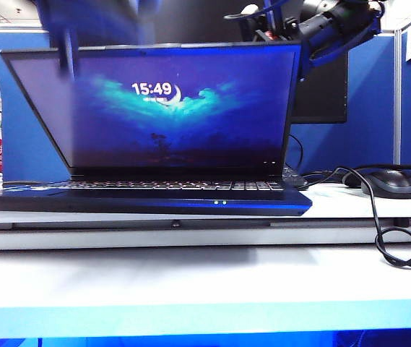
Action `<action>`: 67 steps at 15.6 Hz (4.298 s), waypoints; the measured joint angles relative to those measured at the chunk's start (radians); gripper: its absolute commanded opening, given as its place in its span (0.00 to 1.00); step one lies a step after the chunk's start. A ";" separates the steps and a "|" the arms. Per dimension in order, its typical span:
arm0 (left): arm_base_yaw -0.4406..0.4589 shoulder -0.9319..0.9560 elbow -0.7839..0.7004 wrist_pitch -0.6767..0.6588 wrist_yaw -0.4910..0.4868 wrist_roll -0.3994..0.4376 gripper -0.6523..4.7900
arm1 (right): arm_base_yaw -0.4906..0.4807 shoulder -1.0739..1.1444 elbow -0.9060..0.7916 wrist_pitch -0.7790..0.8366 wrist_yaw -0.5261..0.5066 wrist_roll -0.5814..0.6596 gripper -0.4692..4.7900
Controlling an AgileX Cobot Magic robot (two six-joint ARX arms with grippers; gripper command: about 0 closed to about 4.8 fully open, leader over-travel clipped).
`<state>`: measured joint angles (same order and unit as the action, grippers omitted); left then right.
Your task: Close the lid of the black laptop.
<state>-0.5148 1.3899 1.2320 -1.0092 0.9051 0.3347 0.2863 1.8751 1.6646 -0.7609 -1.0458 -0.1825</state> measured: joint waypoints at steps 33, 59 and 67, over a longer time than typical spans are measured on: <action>0.000 -0.315 0.176 0.535 -0.837 -0.280 0.11 | 0.136 -0.518 -0.005 -0.022 0.570 -0.043 0.08; 0.000 -1.304 -0.727 0.484 -0.931 -0.666 0.12 | 0.137 -1.872 -1.263 0.184 1.035 0.231 0.08; 0.003 -1.304 -0.727 0.437 -0.957 -0.533 0.12 | 0.137 -1.872 -1.265 0.126 1.034 0.231 0.08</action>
<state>-0.5114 0.0860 0.5049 -0.5720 -0.0521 -0.1986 0.4232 0.0036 0.3996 -0.6346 -0.0116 0.0486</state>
